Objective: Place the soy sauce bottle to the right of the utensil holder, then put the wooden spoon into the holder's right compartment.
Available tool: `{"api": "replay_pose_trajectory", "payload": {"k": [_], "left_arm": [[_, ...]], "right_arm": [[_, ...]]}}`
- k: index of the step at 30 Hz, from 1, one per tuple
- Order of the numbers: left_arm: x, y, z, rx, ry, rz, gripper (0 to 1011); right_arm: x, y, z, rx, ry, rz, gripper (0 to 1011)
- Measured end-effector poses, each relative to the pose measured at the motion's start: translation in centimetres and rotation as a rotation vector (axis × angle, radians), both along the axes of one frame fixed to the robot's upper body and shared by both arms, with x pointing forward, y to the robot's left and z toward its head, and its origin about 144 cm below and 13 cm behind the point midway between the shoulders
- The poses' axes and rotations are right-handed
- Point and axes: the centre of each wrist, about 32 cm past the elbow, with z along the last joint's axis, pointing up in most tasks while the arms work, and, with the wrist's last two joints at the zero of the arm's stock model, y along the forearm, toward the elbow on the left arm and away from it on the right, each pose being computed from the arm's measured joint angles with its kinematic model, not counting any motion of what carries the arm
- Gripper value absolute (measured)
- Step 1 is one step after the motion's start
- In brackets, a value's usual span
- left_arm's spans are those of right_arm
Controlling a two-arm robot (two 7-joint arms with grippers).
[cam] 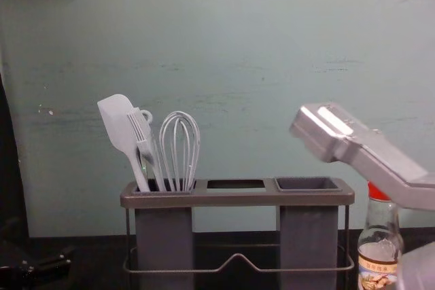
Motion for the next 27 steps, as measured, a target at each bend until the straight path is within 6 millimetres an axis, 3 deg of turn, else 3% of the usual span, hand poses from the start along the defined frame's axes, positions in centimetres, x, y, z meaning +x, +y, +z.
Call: {"api": "replay_pose_trajectory", "payload": {"k": [11,27], "left_arm": [[0.0,0.0,0.0,0.0,0.0,0.0,1000],[0.0,0.0,0.0,0.0,0.0,0.0,1000]], "right_arm": [[2.5,1.2,-1.0,-0.023,0.071,0.012,1003],[3.1,2.0,-1.7,-0.033,0.092,0.034,1002]]}}
